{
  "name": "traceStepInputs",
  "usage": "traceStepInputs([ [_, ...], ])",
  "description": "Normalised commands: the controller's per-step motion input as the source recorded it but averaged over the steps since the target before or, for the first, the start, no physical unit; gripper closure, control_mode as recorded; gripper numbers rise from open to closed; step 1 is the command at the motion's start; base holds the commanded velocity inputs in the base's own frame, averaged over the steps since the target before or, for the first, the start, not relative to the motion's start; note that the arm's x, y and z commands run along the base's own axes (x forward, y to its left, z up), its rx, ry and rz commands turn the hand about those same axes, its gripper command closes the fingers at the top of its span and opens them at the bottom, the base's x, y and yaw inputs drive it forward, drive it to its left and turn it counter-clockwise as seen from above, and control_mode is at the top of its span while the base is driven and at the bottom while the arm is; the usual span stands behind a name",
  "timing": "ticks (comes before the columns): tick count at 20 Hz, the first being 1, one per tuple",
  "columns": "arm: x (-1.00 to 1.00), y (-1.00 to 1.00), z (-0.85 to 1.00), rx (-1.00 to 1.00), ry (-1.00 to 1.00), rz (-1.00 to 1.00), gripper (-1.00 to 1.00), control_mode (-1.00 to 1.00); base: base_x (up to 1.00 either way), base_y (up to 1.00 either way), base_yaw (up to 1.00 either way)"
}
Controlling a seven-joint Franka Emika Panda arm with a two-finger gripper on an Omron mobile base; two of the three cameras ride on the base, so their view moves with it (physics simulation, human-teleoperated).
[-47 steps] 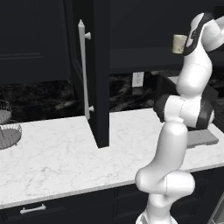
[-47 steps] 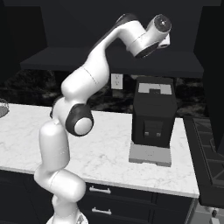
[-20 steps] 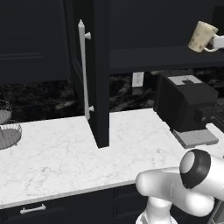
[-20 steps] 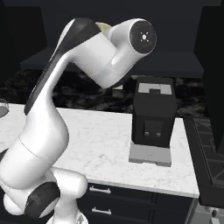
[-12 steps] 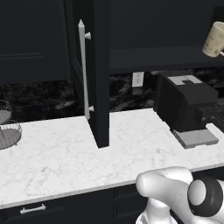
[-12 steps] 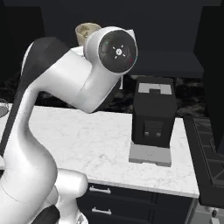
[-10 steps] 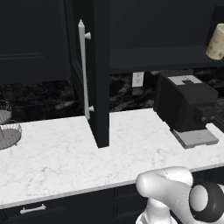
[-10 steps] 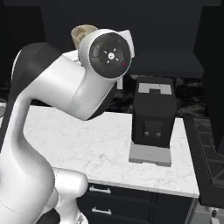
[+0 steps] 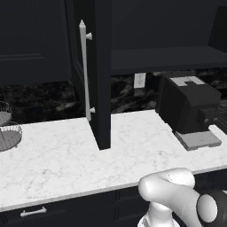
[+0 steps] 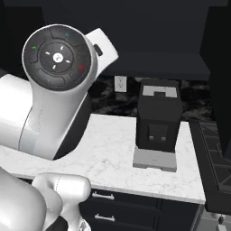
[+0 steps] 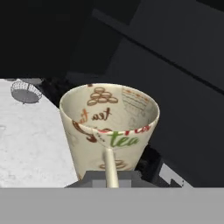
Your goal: Gather all objects into one cabinet and sort the glasses and bowls to opposite sides.
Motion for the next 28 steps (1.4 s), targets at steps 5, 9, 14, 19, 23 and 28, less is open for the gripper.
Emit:
traceStepInputs([
  [5, -0.6, 0.07, 0.06, -0.07, 0.16, 0.2, 1.0, -1.0, 0.0, 0.0, 0.0],
  [9, -0.29, 0.05, 0.06, 0.02, 0.17, 0.06, 1.0, -1.0, 0.0, 0.0, 0.0],
  [14, -0.11, 0.18, 0.0, -0.02, 0.04, 0.04, 1.0, -1.0, 0.0, 0.0, 0.0],
  [19, 0.0, 0.0, 0.0, 0.0, 0.0, 0.0, 1.0, -1.0, 0.0, 0.0, 0.0],
  [23, 0.0, 0.0, 0.0, 0.0, 0.0, 0.0, 1.0, -1.0, 0.0, 0.0, 0.0],
  [28, 0.0, 0.0, 0.0, 0.0, 0.0, 0.0, 1.0, -1.0, 0.0, 0.0, 0.0],
])
